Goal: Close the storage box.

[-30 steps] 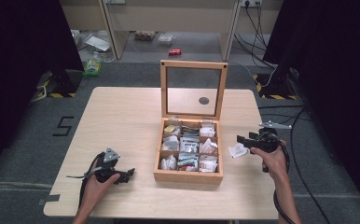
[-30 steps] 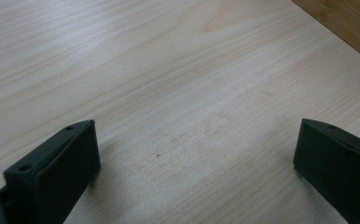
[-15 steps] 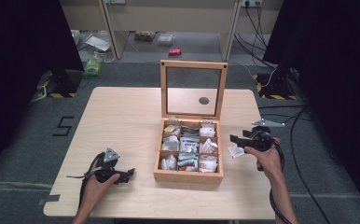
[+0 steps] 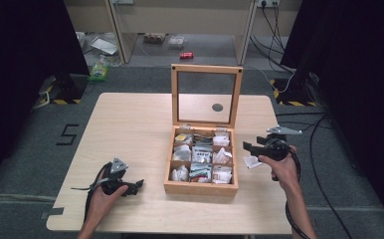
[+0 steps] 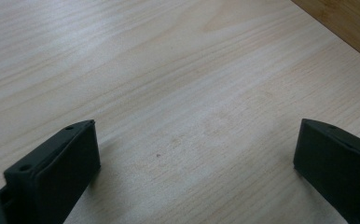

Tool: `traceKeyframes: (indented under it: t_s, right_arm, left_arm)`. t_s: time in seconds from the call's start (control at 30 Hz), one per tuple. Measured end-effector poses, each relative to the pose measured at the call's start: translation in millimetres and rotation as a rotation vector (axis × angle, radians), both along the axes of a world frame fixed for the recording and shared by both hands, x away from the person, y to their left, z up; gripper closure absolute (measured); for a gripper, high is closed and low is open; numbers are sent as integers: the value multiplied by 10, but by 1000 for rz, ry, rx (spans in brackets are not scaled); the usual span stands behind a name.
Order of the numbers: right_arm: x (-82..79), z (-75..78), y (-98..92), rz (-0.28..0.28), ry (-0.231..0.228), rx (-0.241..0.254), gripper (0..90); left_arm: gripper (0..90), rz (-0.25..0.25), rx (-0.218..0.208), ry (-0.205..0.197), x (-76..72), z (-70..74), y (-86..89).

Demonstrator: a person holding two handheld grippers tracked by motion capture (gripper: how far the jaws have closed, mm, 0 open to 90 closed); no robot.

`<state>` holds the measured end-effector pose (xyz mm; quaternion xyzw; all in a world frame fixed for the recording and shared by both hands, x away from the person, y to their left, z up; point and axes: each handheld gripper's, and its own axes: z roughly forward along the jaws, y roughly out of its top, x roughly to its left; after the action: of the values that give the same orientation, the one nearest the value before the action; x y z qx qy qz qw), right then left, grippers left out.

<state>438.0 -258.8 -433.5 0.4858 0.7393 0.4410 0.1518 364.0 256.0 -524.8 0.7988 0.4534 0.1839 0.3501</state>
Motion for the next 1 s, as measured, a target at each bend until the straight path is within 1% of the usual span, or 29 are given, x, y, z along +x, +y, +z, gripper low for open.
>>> traceKeyframes:
  t_s: [0.07, 0.13, 0.27, 0.53, 0.8, 0.93, 1.0]
  right_arm:
    - [-6, 14, 5, -3, -6, 12, 301]
    - [-1, 26, 6, 2, -16, 8, 301]
    - [17, 41, 12, -4, -22, 9, 301]
    - [97, 66, 65, -3, -41, 12, 301]
    - [174, 37, 183, 14, -44, -4, 299]
    - [206, 22, 201, 17, -49, -9, 298]
    - [227, 13, 200, 11, -51, -1, 298]
  left_arm:
    - [0, -1, 2, 1, 0, 1, 2]
    - [0, 0, 0, 0, 0, 0, 0]
    - [0, 0, 0, 0, 0, 0, 0]
    - [0, 0, 0, 0, 0, 0, 0]
    - [0, 0, 0, 0, 0, 0, 0]
    - [0, 0, 1, 0, 0, 0, 0]
    - [0, 0, 0, 0, 0, 0, 0]
